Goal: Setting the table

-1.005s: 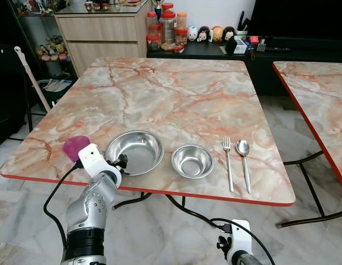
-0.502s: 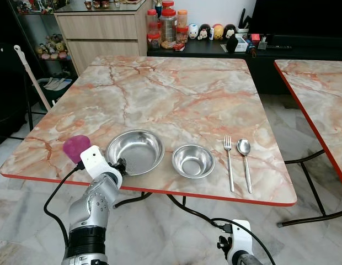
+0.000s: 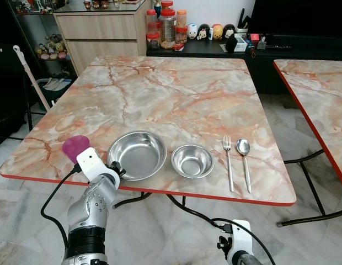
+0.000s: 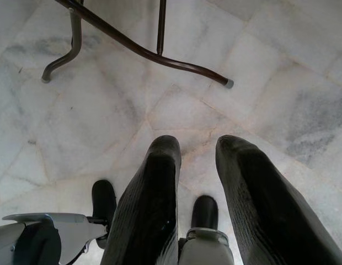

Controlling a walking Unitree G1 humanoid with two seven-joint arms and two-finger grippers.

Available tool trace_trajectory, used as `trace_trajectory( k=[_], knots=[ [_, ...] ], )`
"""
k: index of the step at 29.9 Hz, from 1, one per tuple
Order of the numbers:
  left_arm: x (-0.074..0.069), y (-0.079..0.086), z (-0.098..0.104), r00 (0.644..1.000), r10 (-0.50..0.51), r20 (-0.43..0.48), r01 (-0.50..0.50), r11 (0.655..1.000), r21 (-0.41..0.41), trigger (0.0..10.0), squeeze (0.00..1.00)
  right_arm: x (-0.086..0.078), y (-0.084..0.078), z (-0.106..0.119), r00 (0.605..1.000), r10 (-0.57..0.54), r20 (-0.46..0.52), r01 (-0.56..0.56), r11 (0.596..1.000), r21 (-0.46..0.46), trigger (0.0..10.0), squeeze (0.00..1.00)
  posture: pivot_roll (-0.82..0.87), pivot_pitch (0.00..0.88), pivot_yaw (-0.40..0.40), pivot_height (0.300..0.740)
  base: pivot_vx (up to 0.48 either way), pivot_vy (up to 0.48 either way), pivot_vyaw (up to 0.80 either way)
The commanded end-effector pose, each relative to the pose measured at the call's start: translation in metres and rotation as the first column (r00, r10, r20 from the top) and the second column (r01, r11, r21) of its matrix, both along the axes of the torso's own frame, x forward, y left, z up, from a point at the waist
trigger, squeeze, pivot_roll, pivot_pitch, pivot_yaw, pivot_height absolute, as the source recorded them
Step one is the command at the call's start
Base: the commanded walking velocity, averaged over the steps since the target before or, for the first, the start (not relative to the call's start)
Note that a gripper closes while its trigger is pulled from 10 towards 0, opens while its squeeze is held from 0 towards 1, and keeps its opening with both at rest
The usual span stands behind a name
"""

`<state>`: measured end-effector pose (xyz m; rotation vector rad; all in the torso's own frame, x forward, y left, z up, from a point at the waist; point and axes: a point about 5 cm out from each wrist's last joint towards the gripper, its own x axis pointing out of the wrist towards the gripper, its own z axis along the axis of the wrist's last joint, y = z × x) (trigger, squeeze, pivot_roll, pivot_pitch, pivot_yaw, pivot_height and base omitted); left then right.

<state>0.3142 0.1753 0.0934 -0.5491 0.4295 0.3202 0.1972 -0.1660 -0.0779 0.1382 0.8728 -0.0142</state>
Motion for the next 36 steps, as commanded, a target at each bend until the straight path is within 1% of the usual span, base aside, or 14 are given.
trace_trajectory(
  k=[1,3,8,16,18,22,23,25,27,29,30,33,35,36],
  knots=[
    [0.0,0.003,0.003,1.0,0.031,0.005,-0.031,0.999,0.01,0.0,0.0,0.002,0.0,0.001,1.0,-0.003,0.006,0.003,1.0,0.002,10.0,0.0,0.09,0.003,0.012,0.74,0.0,0.0,0.0],
    [-0.002,0.007,0.001,0.999,0.052,0.0,-0.052,0.999,0.011,0.0,0.0,0.003,0.001,0.001,1.0,-0.001,0.006,0.001,1.0,0.002,10.0,0.0,0.1,0.0,0.01,0.74,0.0,0.0,0.0],
    [-0.003,0.008,0.002,0.998,0.056,0.01,-0.056,0.998,0.02,0.0,0.0,0.002,0.0,0.001,1.0,0.006,0.003,-0.006,1.0,0.001,10.0,0.0,0.1,0.0,0.005,0.74,0.0,0.0,0.0],
    [-0.002,0.004,0.003,0.997,0.054,0.051,-0.053,0.998,-0.02,0.0,0.0,0.002,0.001,0.001,1.0,0.014,0.001,-0.014,1.0,0.0,10.0,0.0,0.1,0.0,0.0,0.74,0.0,0.0,0.0],
    [0.0,-0.002,0.006,0.994,0.04,0.097,-0.036,0.998,-0.048,0.0,0.0,0.002,0.001,0.001,1.0,0.015,0.003,-0.015,1.0,0.0,10.0,0.0,0.1,0.0,-0.001,0.74,0.0,0.0,0.0],
    [0.002,-0.007,0.011,0.99,0.032,0.141,-0.024,0.998,-0.06,0.0,0.0,0.002,0.001,0.001,1.0,0.016,0.002,-0.016,1.0,0.0,10.0,0.0,0.09,0.0,-0.002,0.74,0.0,0.0,0.0],
    [0.003,-0.009,0.014,0.985,0.024,0.172,-0.012,0.998,-0.069,0.0,0.0,0.002,0.001,0.001,1.0,0.016,0.002,-0.016,1.0,0.0,10.0,0.0,0.09,0.0,-0.001,0.74,0.0,0.0,0.0],
    [0.004,-0.01,0.016,0.982,0.024,0.185,-0.01,0.997,-0.074,0.0,0.0,0.002,0.001,0.001,1.0,0.016,0.002,-0.016,1.0,0.0,10.0,0.0,0.09,0.0,0.0,0.74,0.0,0.0,0.0],
    [0.006,-0.012,0.02,0.972,0.039,0.234,-0.015,0.994,-0.105,0.0,0.0,0.001,0.001,0.001,1.0,0.017,0.0,-0.017,1.0,0.0,10.0,0.0,0.09,0.0,-0.001,0.74,0.0,0.0,0.0],
    [0.007,-0.012,0.024,0.964,0.052,0.26,-0.024,0.993,-0.112,0.0,0.0,0.001,0.001,0.0,1.0,0.017,-0.001,-0.017,1.0,0.0,10.0,0.0,0.09,0.0,0.0,0.74,0.0,0.0,0.0],
    [0.009,-0.01,0.03,0.95,0.074,0.303,-0.042,0.993,-0.112,0.0,0.0,0.001,0.001,0.0,1.0,0.018,-0.002,-0.018,1.0,0.0,10.0,0.0,0.09,0.0,0.0,0.74,0.0,0.0,0.0],
    [0.01,-0.01,0.035,0.938,0.08,0.337,-0.043,0.992,-0.116,0.0,0.0,0.001,0.001,0.0,1.0,0.017,-0.001,-0.017,1.0,0.0,10.0,0.0,0.09,0.0,0.0,0.74,0.0,0.0,0.0],
    [0.012,-0.012,0.041,0.922,0.072,0.38,-0.027,0.992,-0.122,0.0,0.0,0.002,0.001,0.001,1.0,0.015,0.0,-0.015,1.0,0.0,10.0,0.0,0.09,0.0,0.0,0.74,0.0,0.0,0.0],
    [0.013,-0.013,0.046,0.91,0.058,0.412,-0.012,0.994,-0.113,0.8,0.0,0.002,0.0,0.001,1.0,0.012,0.003,-0.012,1.0,0.0,10.0,0.0,0.09,0.0,-0.002,0.74,0.0,0.0,0.0]
  ],
)
